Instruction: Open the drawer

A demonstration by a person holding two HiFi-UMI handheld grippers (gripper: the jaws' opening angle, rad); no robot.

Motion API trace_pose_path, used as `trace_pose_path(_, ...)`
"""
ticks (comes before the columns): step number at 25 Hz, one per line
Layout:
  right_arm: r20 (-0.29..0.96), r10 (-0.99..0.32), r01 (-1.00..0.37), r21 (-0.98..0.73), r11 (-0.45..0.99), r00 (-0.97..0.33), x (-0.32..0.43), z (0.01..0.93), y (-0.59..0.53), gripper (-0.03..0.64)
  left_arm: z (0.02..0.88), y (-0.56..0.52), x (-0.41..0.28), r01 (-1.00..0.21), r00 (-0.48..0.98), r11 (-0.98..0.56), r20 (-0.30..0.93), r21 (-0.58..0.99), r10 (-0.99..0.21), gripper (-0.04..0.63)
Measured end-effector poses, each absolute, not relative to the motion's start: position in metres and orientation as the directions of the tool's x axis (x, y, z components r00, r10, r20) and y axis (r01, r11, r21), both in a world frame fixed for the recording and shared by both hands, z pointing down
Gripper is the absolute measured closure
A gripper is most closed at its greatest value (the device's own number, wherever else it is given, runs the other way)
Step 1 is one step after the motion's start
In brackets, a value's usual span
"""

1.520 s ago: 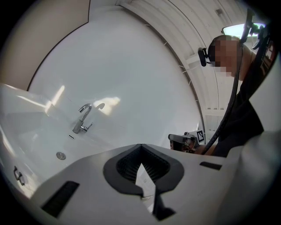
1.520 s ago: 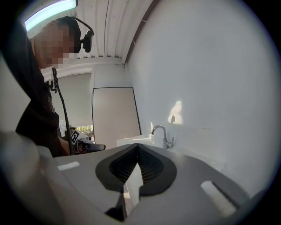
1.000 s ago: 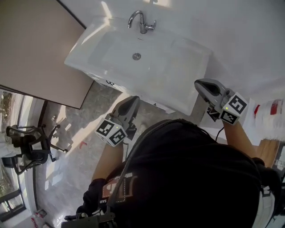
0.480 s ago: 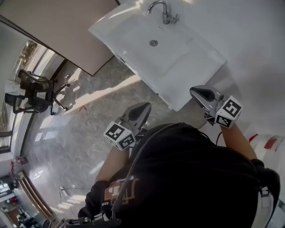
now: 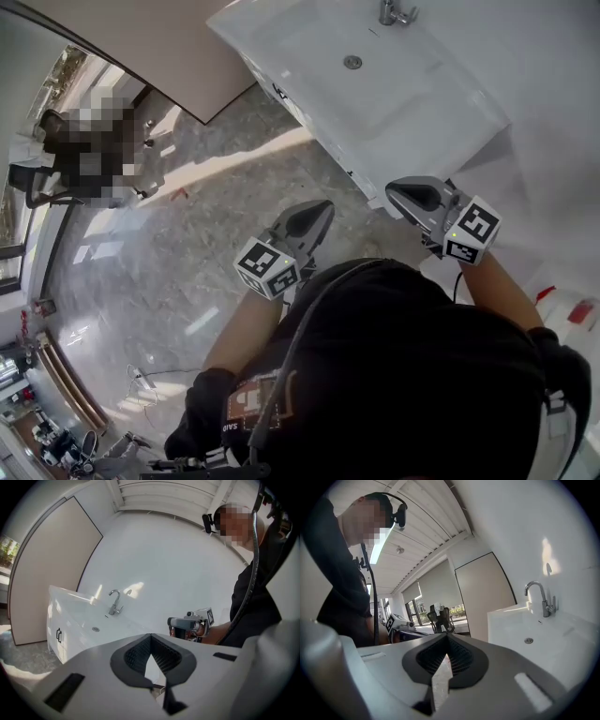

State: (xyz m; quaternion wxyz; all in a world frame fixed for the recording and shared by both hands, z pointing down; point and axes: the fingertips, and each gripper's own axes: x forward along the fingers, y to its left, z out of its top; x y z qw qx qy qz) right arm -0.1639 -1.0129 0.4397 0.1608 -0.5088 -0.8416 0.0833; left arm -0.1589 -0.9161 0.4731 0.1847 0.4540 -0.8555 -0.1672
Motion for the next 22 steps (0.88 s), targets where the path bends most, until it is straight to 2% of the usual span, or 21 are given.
trace_pose_path(8,0.261,0.834,0.779,-0.303,0.549,-0.486,-0.172,0.479,-0.935,0.618,0.523,-0.862,-0.174,-0.766,-0.392,0.435,0.193,0.473,-0.9,0.595)
trace_pose_path(15,0.272,0.8,0.727,-0.336,0.599,-0.534,-0.175,0.537,-0.885,0.618,0.594,-0.812,-0.177,-0.797,-0.312,0.395,0.249,0.456,-0.917,0.595)
trace_pose_path(22,0.312,0.801,0.731,-0.332,0.596,-0.511,-0.166,0.617,-0.874,0.618,0.682,-0.81,-0.175,-0.76,-0.33,0.444,0.306,0.474,-0.893,0.595)
